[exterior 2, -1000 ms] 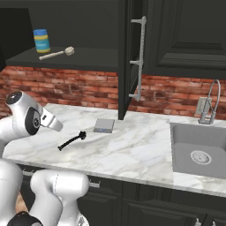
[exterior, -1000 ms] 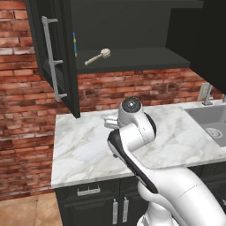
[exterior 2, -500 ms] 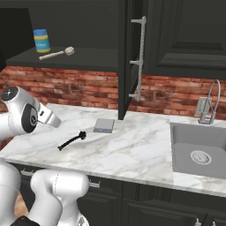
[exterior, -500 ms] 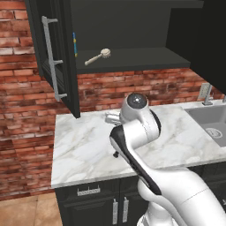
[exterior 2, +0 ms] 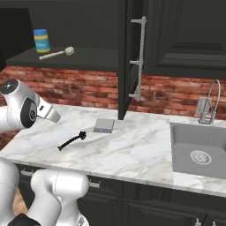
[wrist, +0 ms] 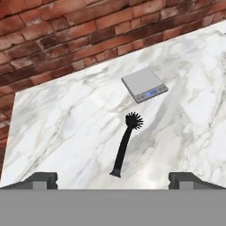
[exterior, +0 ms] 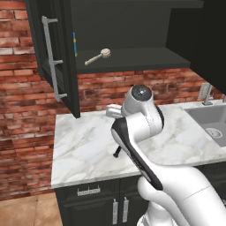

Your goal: Pick the dish brush and dish brush from the cabinet and place them on the counter.

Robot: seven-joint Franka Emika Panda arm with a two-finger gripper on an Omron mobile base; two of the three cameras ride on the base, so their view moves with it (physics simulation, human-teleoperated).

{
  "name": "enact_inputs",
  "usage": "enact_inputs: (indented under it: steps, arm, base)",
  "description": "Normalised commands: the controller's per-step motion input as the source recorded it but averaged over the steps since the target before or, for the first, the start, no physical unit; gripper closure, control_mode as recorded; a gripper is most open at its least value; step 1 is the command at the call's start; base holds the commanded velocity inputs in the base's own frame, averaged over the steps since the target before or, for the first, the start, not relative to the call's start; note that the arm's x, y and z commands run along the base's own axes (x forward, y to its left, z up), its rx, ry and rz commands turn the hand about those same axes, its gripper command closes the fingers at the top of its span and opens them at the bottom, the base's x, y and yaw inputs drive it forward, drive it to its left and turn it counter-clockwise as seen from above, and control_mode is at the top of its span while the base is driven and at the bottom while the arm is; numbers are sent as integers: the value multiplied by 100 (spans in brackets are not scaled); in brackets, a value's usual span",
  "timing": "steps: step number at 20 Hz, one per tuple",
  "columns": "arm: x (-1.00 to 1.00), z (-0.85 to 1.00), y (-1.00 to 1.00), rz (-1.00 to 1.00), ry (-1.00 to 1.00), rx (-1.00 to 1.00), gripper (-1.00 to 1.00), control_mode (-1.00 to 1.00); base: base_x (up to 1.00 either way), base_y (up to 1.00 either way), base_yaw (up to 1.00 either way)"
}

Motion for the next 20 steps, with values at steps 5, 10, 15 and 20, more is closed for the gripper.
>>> enact_inputs:
  steps: [5, 10, 15, 20]
  arm:
    - [0, 22, 1, 0, 3, 3, -100, -100]
    - [1, 23, 1, 0, 2, 2, -100, -100]
    - [0, 24, 0, 0, 1, 3, -100, -100]
    - [0, 24, 0, 0, 2, 3, -100, -100]
  base:
    - [0, 0, 0]
    - [0, 0, 0]
    - [0, 0, 0]
    - [0, 0, 0]
